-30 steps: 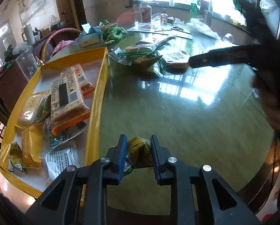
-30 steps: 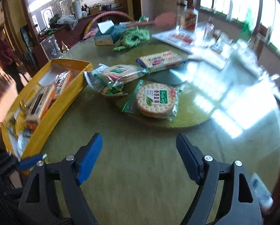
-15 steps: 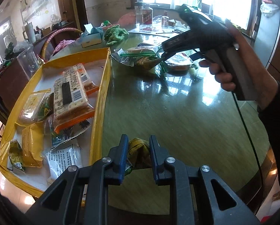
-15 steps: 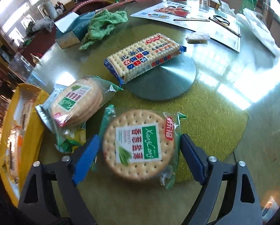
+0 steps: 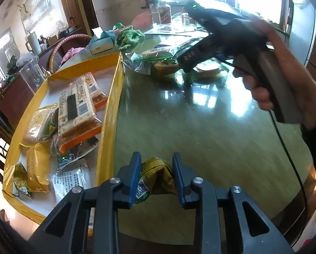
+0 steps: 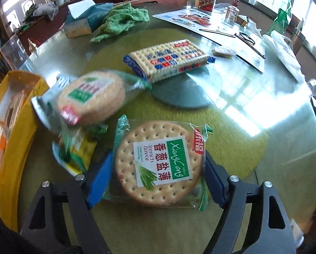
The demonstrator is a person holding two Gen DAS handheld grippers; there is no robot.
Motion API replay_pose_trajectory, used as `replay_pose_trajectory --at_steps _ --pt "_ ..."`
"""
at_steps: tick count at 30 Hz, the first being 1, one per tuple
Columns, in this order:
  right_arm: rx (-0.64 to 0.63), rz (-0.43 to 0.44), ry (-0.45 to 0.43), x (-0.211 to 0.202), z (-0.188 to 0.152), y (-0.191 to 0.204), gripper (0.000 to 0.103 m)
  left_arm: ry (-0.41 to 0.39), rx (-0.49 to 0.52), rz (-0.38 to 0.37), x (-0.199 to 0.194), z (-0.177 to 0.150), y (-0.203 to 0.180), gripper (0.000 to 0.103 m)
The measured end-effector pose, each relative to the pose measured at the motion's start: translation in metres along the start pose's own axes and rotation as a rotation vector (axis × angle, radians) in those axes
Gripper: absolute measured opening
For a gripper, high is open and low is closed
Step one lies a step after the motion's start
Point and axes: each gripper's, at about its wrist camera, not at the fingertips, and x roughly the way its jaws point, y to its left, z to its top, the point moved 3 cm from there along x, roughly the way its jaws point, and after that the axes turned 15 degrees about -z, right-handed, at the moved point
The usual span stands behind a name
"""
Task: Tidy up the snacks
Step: 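Grasp the round scallion cracker pack with the right tool while the left tool holds its packet, then carry the packet and the round cracker pack toward the tray with both tools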
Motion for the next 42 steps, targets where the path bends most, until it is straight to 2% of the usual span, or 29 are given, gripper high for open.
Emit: replay_pose_trajectory --at_steps 5,8,13,14,15,16,17,22,30,32,39,42 --pt "-0.006 -0.045 -0.023 -0.022 -0.033 -0.003 0.078 0.027 0.010 0.019 0.008 -0.003 -0.003 0.041" --pt "-0.007 -0.062 -0.066 -0.045 -0.062 -0.006 0.078 0.030 0.013 0.028 0.013 -0.004 -0.006 0.046" --pt "0.034 -0.089 -0.186 -0.103 -0.104 -0.023 0.078 0.010 0.012 0.033 0.014 -0.004 -0.009 0.046" --pt "0.045 -0.090 -0.199 -0.110 -0.109 -0.025 0.078 0.002 0.013 0.041 0.014 -0.004 -0.009 0.042" --pt "0.057 -0.094 -0.225 -0.123 -0.116 -0.029 0.078 -0.002 0.013 0.047 0.014 -0.004 -0.010 0.018" --pt "0.064 -0.095 -0.238 -0.129 -0.120 -0.030 0.078 0.002 0.010 0.031 0.015 -0.003 -0.011 0.002" --pt "0.078 -0.096 -0.257 -0.138 -0.126 -0.033 0.078 0.010 0.008 0.021 0.016 -0.003 -0.012 0.000" --pt "0.126 -0.041 -0.274 -0.152 -0.140 -0.043 0.078 0.003 -0.010 0.037 0.012 -0.004 -0.018 0.000" --pt "0.161 0.064 -0.234 -0.147 -0.162 -0.045 0.078 -0.061 0.038 0.154 -0.020 -0.002 -0.033 0.000" --pt "0.158 0.068 -0.229 -0.147 -0.166 -0.041 0.078 -0.075 0.035 0.167 -0.028 0.000 -0.032 0.000" --pt "0.125 0.133 -0.252 -0.160 -0.167 -0.019 0.078 -0.146 0.030 0.281 -0.056 0.003 -0.017 0.000" --pt "0.100 0.169 -0.251 -0.162 -0.162 -0.007 0.078 -0.150 0.010 0.291 -0.063 0.005 -0.004 0.000"
